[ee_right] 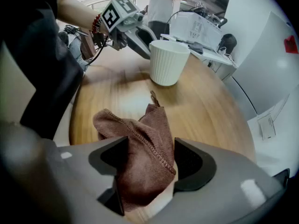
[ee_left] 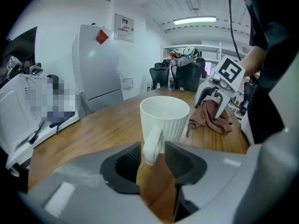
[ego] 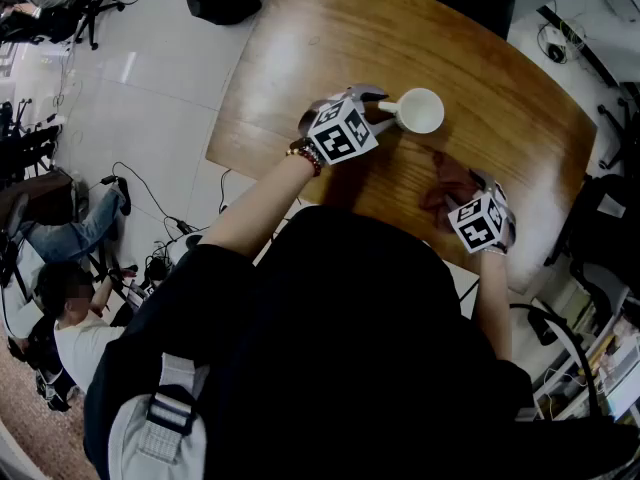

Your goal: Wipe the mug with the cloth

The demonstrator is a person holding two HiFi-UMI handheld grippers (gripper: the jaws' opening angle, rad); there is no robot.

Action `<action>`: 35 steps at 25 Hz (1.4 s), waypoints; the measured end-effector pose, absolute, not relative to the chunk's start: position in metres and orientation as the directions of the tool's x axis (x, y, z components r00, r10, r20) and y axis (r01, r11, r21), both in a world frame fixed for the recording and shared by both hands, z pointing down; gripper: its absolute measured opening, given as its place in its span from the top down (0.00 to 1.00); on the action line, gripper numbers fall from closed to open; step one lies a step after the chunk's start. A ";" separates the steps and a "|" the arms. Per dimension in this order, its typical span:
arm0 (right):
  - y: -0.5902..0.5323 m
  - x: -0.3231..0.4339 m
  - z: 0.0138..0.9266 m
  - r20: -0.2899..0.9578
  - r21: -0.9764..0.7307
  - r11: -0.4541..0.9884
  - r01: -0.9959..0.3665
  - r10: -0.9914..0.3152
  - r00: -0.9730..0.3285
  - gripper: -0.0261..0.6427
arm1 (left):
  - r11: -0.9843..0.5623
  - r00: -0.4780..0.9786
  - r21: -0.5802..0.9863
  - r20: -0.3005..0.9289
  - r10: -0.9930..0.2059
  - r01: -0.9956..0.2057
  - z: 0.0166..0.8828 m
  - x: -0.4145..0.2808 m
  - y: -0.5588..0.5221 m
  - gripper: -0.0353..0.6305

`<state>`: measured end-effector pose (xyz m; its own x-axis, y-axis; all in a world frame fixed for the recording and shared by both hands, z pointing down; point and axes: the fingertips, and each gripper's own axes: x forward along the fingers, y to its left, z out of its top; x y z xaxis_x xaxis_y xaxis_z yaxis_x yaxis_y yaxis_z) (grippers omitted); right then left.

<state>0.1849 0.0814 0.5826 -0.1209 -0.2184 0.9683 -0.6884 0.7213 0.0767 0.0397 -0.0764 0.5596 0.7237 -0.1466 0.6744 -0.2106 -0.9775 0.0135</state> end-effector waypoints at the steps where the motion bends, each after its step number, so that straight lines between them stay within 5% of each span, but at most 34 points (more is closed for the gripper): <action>1: 0.083 0.183 0.588 0.970 0.068 0.718 -0.692 -0.209 -0.122 0.54 | -0.978 0.726 0.007 0.671 -0.151 -0.209 0.559 0.038 -0.078 0.75; 4: 0.087 0.176 0.598 0.971 0.053 0.705 -0.707 -0.202 -0.130 0.78 | -0.979 0.732 -0.006 0.663 -0.158 -0.206 0.558 0.033 -0.084 0.82; 7: 0.086 0.178 0.597 0.968 0.057 0.673 -0.737 -0.219 -0.125 0.86 | -0.978 0.740 -0.002 0.654 -0.158 -0.208 0.557 0.035 -0.086 0.84; 17: 0.035 0.080 0.495 0.830 -0.025 0.606 -0.795 -0.431 -0.355 0.88 | -0.981 0.740 0.046 0.663 -0.111 -0.188 0.559 0.037 -0.047 0.84; 27: 0.000 0.078 0.546 0.855 0.002 0.557 -0.831 -0.432 -0.287 0.88 | -0.991 0.694 0.026 0.716 -0.074 -0.133 0.563 0.041 -0.021 0.84; 35: -0.002 0.110 0.558 0.841 -0.051 0.458 -0.887 -0.460 -0.286 0.88 | -0.952 0.666 0.055 0.727 -0.168 -0.301 0.559 0.028 -0.047 0.84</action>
<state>0.1103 -0.0017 0.5584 -0.2859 -0.4597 0.8408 -0.8874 0.4582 -0.0512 0.0275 -0.0468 0.5591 0.6657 -0.1684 0.7270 -0.3010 -0.9520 0.0552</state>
